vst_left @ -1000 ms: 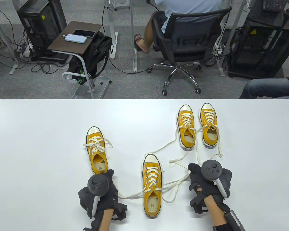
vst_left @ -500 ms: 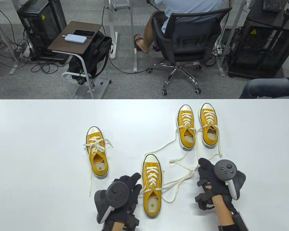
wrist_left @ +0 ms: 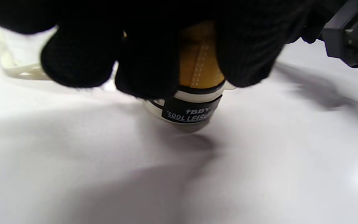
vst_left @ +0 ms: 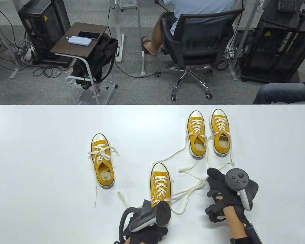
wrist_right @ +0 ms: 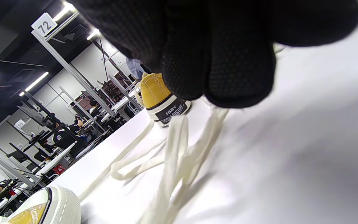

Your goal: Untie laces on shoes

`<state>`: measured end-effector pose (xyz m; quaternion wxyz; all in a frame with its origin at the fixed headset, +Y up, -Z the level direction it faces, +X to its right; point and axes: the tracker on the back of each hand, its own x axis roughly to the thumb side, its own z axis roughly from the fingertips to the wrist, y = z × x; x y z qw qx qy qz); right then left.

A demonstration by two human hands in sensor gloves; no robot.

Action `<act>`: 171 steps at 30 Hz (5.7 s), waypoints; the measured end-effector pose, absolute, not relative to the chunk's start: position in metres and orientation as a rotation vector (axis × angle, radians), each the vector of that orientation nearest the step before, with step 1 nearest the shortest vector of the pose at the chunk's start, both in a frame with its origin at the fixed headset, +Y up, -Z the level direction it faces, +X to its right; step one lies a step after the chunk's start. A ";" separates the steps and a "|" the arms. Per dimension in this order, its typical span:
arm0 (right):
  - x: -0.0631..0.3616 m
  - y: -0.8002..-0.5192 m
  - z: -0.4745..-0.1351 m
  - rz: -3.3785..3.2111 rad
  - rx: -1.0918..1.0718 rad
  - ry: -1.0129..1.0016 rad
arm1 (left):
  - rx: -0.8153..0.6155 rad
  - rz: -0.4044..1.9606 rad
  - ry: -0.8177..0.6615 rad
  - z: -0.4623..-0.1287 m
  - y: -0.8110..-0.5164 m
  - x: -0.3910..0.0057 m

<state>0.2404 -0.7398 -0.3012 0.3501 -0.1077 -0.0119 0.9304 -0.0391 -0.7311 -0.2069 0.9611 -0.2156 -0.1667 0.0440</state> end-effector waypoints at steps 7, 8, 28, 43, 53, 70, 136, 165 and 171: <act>0.241 -0.739 -0.301 2.391 -0.270 -0.035 | -0.243 0.090 -0.327 -0.197 -0.710 -0.042; 0.241 -0.738 -0.301 2.382 -0.271 -0.041 | -0.161 0.105 -0.305 -0.195 -0.704 -0.045; 0.247 -0.735 -0.300 2.302 -0.261 -0.061 | 0.207 0.240 -0.096 -0.285 -0.612 -0.038; 0.253 -0.731 -0.300 2.233 -0.254 -0.072 | 0.196 0.168 0.023 -0.390 -0.645 0.005; 0.254 -0.730 -0.301 2.212 -0.259 -0.073 | 0.145 0.153 0.095 -0.427 -0.693 0.008; 0.252 -0.730 -0.302 2.214 -0.250 -0.057 | 0.084 0.145 0.123 -0.421 -0.753 -0.004; 0.244 -0.726 -0.298 2.248 -0.214 -0.021 | 0.139 0.147 0.069 -0.254 -0.625 -0.151; 0.242 -0.726 -0.298 2.270 -0.199 -0.019 | -0.016 -0.020 -0.303 -0.190 -0.661 -0.063; 0.240 -0.728 -0.298 2.287 -0.195 -0.009 | -0.064 -0.031 -0.329 -0.196 -0.676 -0.057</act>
